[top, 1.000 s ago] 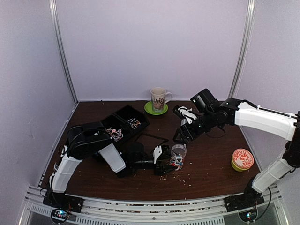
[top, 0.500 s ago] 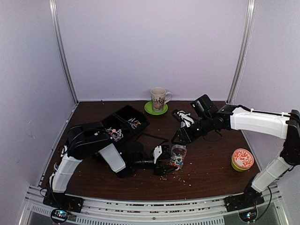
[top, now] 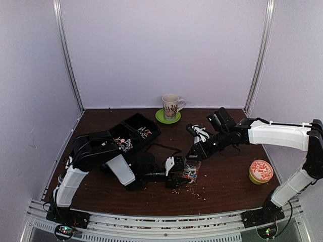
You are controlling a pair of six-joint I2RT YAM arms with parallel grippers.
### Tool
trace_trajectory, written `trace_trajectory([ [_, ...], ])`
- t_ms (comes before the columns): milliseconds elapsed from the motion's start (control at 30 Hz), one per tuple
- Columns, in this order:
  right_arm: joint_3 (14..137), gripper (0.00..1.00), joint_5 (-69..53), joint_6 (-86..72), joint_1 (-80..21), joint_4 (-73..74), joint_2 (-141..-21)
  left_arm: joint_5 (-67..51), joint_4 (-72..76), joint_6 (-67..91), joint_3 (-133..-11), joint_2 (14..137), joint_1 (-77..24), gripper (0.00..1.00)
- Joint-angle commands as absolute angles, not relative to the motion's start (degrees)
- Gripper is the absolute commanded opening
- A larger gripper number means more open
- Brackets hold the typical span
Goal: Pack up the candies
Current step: Screw the box lid onto the packing bottle.
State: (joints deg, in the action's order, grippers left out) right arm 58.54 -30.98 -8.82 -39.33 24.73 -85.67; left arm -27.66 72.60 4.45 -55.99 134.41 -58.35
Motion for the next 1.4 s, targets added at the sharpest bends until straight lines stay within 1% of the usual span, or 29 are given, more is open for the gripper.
trace_trajectory([
  [0,56.78,0.37,-31.21,-9.03,-38.69,24.68,-83.31,-27.33,73.74,4.92,-55.81,135.83,-58.36,0.64],
  [333,53.89,0.25,-31.64,-9.64,-37.90,24.63,-80.87,-27.23,73.61,5.04,-55.85,135.86,-58.32,0.63],
  [500,52.19,0.22,-31.99,-10.27,-37.72,24.26,-79.98,-27.23,73.65,5.06,-55.81,135.83,-58.35,0.63],
  [733,49.49,0.15,-32.92,-11.34,-37.19,23.85,-77.71,-27.31,73.61,5.02,-55.89,135.88,-58.36,0.62],
  [1233,45.23,0.15,-34.58,-14.28,-36.87,24.99,-71.07,-27.31,73.85,5.10,-55.98,136.01,-58.36,0.62],
  [1333,44.89,0.16,-34.66,-14.25,-36.83,25.75,-69.67,-27.43,73.83,5.17,-55.99,135.98,-58.35,0.61],
  [1367,44.90,0.18,-34.59,-14.20,-36.80,25.95,-69.16,-27.50,73.83,5.06,-55.99,136.05,-58.29,0.62],
])
